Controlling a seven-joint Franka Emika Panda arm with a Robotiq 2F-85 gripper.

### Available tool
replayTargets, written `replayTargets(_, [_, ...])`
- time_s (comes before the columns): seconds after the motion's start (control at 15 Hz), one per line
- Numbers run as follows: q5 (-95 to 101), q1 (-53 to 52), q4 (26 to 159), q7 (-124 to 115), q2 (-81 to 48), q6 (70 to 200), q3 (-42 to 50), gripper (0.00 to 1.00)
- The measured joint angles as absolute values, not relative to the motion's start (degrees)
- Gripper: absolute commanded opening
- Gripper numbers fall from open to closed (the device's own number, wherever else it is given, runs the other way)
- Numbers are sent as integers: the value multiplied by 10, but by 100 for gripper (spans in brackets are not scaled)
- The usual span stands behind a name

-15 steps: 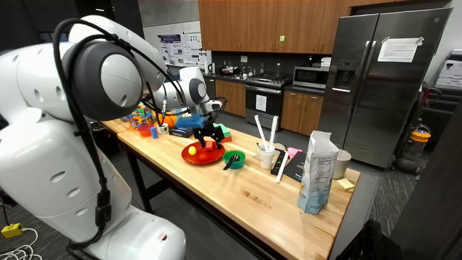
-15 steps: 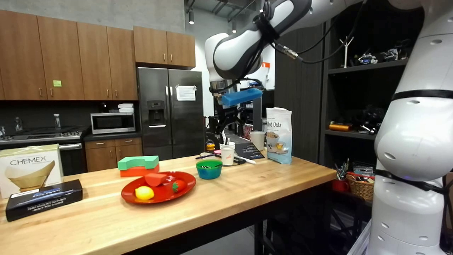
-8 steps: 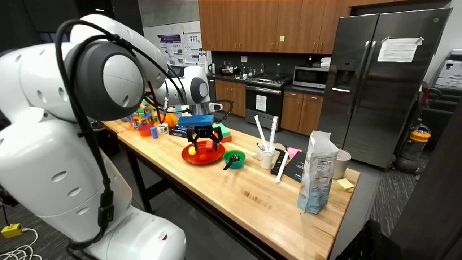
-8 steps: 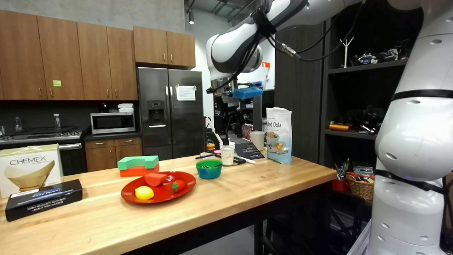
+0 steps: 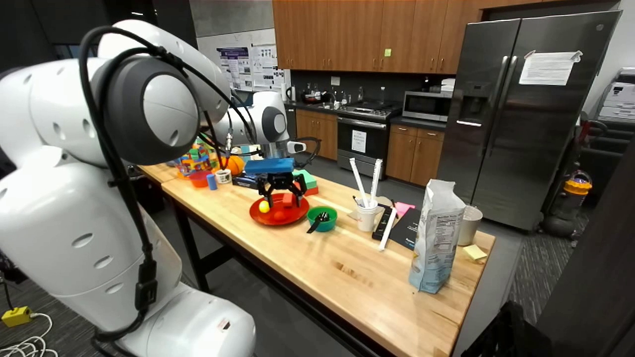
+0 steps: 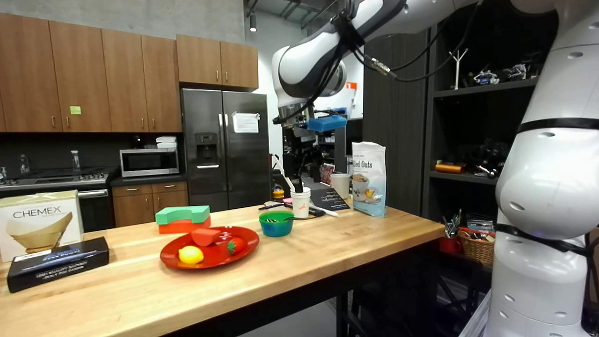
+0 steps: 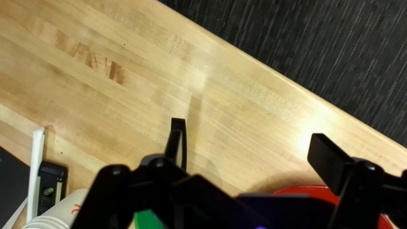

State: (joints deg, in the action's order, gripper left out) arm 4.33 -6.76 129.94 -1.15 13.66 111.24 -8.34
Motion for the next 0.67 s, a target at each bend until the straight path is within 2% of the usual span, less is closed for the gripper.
replayTargets(0.67, [109,-38,1314,-82,132,1174,-69,100])
